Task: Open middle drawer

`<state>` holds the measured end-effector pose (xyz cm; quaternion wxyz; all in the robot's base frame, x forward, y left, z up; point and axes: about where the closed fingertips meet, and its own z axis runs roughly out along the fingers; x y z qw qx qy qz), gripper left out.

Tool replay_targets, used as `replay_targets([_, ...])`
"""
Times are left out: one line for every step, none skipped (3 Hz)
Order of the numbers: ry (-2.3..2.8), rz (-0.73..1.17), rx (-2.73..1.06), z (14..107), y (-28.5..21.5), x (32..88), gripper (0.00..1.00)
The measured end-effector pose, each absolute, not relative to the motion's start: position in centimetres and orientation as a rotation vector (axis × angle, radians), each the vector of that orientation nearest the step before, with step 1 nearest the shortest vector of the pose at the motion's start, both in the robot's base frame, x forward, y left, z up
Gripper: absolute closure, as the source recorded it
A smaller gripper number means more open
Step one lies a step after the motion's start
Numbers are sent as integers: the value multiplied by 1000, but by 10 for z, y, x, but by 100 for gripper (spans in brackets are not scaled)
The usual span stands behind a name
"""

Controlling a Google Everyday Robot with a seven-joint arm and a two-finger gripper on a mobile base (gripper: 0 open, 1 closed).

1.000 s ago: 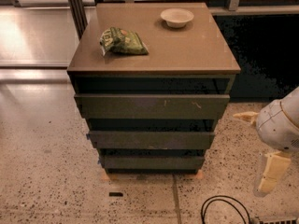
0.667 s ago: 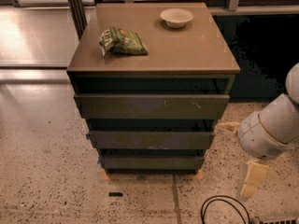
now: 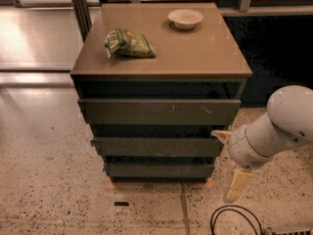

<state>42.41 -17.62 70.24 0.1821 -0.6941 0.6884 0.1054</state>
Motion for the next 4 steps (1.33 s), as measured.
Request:
replay_targets([1947,376,-1949,683,-173,424,0])
replay_targets([1947,376,-1949,683,-173,424,0])
replay_targets([1927,338,-1958,663,-166,426,0])
replay_targets([1916,293,-1971,619,-157,431,0])
